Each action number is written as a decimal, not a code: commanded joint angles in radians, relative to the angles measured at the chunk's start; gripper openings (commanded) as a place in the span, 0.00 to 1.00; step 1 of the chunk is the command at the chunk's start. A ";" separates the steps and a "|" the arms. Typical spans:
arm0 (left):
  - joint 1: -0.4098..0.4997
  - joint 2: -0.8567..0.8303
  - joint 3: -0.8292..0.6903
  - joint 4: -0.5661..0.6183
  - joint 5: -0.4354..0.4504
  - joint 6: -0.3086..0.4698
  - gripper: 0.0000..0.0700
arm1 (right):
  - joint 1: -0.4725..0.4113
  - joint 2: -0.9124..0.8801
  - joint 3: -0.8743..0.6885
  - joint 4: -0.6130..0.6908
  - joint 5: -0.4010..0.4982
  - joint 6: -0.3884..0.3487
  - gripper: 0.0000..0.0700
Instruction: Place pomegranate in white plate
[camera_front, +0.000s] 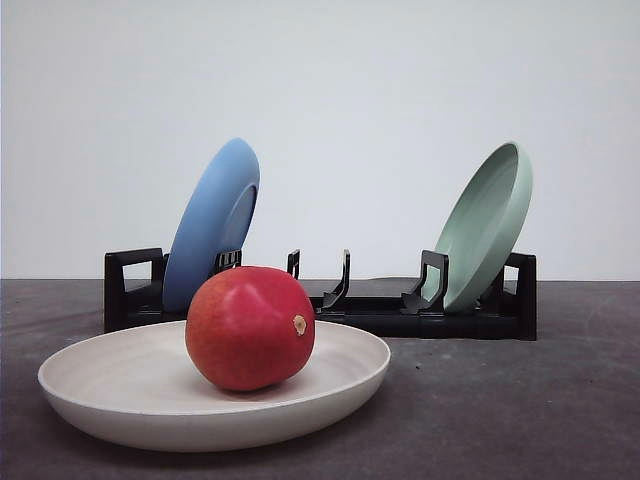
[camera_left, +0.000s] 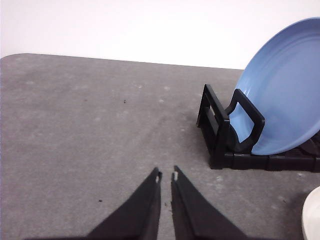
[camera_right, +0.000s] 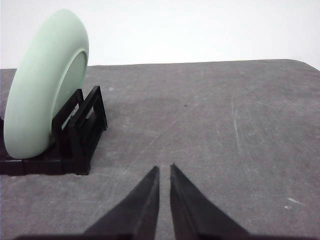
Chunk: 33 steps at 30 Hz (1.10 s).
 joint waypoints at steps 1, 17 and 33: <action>-0.002 0.000 -0.010 0.008 -0.002 0.009 0.02 | -0.001 0.000 -0.004 0.013 0.001 0.008 0.05; -0.002 0.000 -0.010 0.008 -0.002 0.010 0.02 | -0.001 0.000 -0.004 0.013 0.001 0.008 0.05; -0.002 0.000 -0.010 0.008 -0.002 0.009 0.02 | -0.001 0.000 -0.004 0.013 0.001 0.008 0.05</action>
